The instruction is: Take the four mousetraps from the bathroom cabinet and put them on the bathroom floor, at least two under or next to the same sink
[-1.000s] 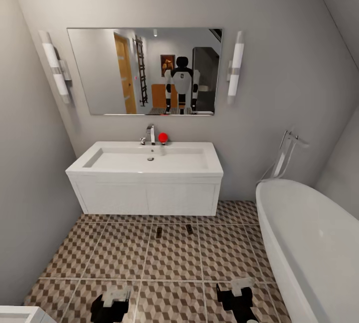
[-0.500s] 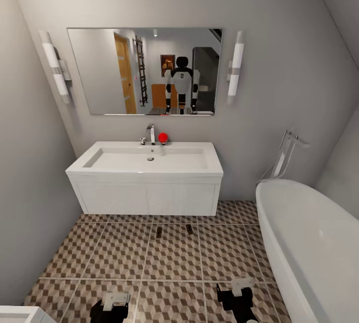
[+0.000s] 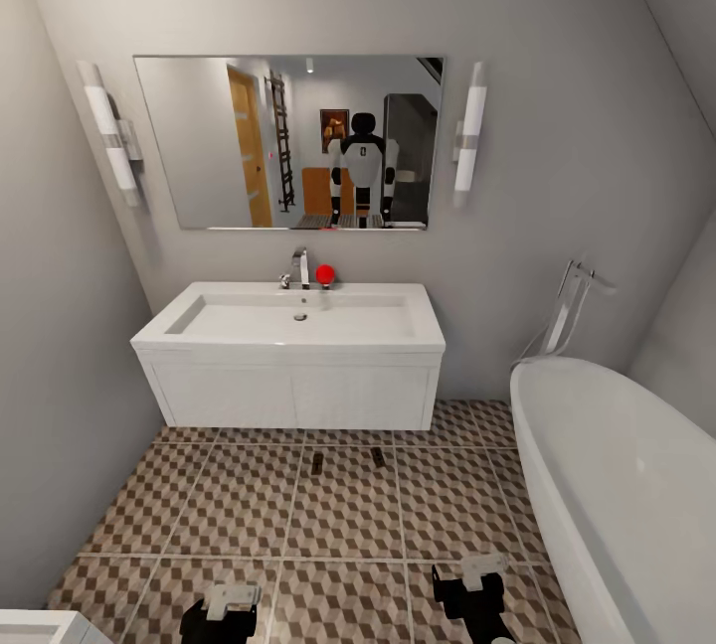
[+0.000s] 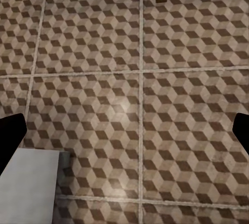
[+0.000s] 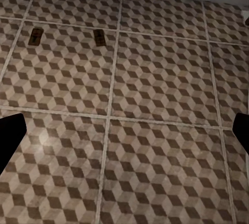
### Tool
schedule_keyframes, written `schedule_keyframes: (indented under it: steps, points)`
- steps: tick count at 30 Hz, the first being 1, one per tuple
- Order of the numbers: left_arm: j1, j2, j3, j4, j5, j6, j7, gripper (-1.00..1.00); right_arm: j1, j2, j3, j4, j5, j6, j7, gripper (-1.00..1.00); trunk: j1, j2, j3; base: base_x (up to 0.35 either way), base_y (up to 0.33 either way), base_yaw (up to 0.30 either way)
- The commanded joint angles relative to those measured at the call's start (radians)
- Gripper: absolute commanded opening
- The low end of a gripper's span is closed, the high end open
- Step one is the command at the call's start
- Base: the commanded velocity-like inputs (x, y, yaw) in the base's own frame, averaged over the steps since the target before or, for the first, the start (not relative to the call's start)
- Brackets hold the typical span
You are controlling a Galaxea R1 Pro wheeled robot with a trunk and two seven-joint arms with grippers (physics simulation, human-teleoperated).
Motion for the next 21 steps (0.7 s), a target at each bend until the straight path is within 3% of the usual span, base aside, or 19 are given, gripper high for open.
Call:
schedule_keyframes:
  steps: [1,21]
  points:
    - [-0.002,-0.001,-0.008,0.004,0.004,-0.005,0.002,1.00,-0.001,0.000,0.009,0.001,-0.008,-0.003,-0.003,1.00,0.001,-0.002,-0.002,0.000,0.000,0.000]
    - [-0.001,-0.009,-0.008,0.004,0.004,-0.003,0.006,1.00,-0.001,0.000,0.009,0.001,-0.008,-0.003,-0.005,1.00,0.001,-0.002,-0.002,0.000,0.000,0.000]
